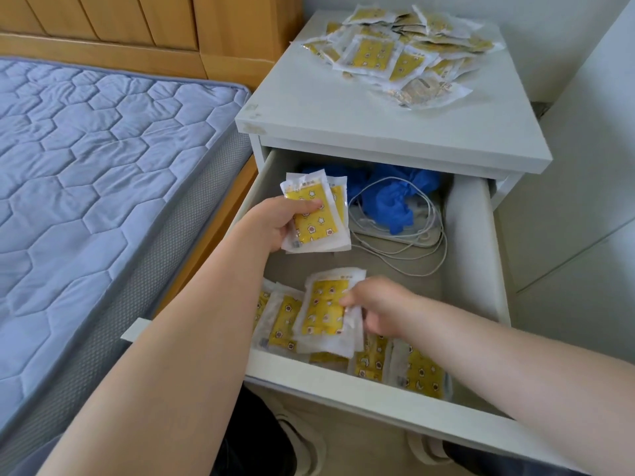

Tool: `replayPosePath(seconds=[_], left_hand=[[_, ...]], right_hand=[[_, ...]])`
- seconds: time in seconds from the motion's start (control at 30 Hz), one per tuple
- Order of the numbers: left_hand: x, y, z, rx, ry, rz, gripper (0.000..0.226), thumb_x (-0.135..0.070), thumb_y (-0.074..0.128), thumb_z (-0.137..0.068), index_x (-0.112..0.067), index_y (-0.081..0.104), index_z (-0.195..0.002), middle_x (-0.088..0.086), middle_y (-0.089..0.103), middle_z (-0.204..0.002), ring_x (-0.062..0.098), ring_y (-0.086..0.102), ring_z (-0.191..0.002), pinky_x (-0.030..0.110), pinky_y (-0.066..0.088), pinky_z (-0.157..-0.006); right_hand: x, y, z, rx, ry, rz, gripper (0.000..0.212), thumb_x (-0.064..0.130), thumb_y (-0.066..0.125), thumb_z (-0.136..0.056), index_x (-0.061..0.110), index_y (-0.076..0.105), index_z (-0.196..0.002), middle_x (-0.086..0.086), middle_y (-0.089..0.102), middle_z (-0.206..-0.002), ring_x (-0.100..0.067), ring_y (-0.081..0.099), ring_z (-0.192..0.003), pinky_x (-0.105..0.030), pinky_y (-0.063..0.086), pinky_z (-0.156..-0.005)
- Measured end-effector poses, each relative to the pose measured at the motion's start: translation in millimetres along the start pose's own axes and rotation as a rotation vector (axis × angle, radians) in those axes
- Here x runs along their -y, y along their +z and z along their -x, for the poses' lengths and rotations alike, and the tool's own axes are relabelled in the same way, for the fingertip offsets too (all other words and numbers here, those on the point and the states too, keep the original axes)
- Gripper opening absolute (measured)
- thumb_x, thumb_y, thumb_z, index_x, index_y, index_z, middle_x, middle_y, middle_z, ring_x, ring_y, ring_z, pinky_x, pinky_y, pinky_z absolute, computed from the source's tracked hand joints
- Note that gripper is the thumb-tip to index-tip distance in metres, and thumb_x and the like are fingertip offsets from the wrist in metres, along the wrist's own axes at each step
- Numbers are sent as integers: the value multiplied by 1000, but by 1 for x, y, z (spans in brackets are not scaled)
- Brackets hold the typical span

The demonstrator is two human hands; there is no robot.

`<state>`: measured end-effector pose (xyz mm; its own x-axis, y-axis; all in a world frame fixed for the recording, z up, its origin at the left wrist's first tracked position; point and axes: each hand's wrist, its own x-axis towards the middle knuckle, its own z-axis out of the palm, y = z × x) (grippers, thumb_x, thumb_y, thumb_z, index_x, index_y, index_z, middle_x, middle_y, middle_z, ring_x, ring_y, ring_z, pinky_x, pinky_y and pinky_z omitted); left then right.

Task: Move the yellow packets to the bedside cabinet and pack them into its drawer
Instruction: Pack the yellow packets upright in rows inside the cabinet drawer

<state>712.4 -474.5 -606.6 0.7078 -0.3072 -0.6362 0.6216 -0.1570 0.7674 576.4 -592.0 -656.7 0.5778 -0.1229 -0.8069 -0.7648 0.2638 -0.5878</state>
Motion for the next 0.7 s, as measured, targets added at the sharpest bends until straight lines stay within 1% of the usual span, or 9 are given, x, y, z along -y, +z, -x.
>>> replayPosePath(seconds=[0.1, 0.23, 0.3, 0.37, 0.47, 0.53, 0.6, 0.63, 0.7], left_hand=[[0, -2, -3, -13, -9, 27, 37, -13, 72, -82, -14, 61, -118, 7, 72, -106, 25, 70, -95, 47, 53, -90], [2, -3, -6, -16, -19, 7, 35, -14, 72, -82, -15, 61, -115, 7, 71, -107, 25, 69, -96, 46, 52, -93], [3, -2, -8, -10, -17, -4, 35, -14, 72, -82, -15, 61, -115, 7, 71, -107, 25, 70, -96, 46, 53, -91], [3, -2, -8, -9, -11, -23, 38, -15, 73, -81, -16, 61, -117, 7, 72, -107, 25, 70, -96, 46, 53, -91], [3, -2, -8, -9, 2, -69, 40, -16, 74, -81, -16, 60, -118, 6, 72, -107, 26, 70, -96, 48, 52, -93], [5, -2, -8, 1, 17, -114, 40, -15, 74, -81, -15, 60, -118, 7, 72, -107, 26, 70, -96, 49, 53, -92], [7, -1, -7, 36, 56, -197, 40, -13, 74, -80, -13, 60, -118, 8, 72, -106, 25, 70, -95, 49, 53, -90], [8, 1, -7, 66, 83, -263, 39, -13, 74, -80, -12, 60, -117, 7, 72, -105, 25, 70, -95, 48, 54, -90], [12, 9, -3, 143, 140, -408, 39, -14, 75, -79, -13, 61, -115, 6, 73, -104, 23, 71, -93, 46, 55, -88]], right_hand=[[-17, 25, -12, -6, 6, 176, 33, -9, 61, -83, 0, 55, -114, -21, 61, -117, -36, 63, -101, -48, 55, -85], [-24, 35, -15, 23, -110, 424, 23, 0, 63, -85, -3, 63, -108, -19, 67, -107, -33, 67, -95, -45, 57, -83], [-20, 34, -9, 59, -258, 699, 22, 11, 66, -86, -6, 66, -101, -15, 69, -93, -28, 67, -85, -37, 56, -80], [-10, 29, 0, 92, -377, 1024, 31, 24, 65, -89, -6, 66, -92, -13, 68, -81, -23, 61, -69, -31, 51, -69], [18, 10, 10, 29, -298, 1380, 28, 24, 53, -94, 2, 65, -81, -10, 72, -75, -20, 66, -61, -32, 57, -68], [38, -15, 11, -159, -294, 1333, 28, 21, 48, -96, 6, 65, -79, -7, 71, -72, -17, 66, -60, -33, 57, -70], [56, -43, 4, -423, -569, 1012, 27, 17, 45, -95, 5, 67, -85, -10, 71, -82, -21, 66, -72, -38, 55, -75], [63, -54, 1, -504, -701, 801, 27, 19, 45, -95, 5, 67, -90, -10, 70, -89, -22, 65, -80, -41, 54, -81], [69, -61, 2, -425, -777, 476, 27, 34, 47, -95, 13, 64, -95, -5, 67, -99, -21, 62, -96, -44, 49, -92]])
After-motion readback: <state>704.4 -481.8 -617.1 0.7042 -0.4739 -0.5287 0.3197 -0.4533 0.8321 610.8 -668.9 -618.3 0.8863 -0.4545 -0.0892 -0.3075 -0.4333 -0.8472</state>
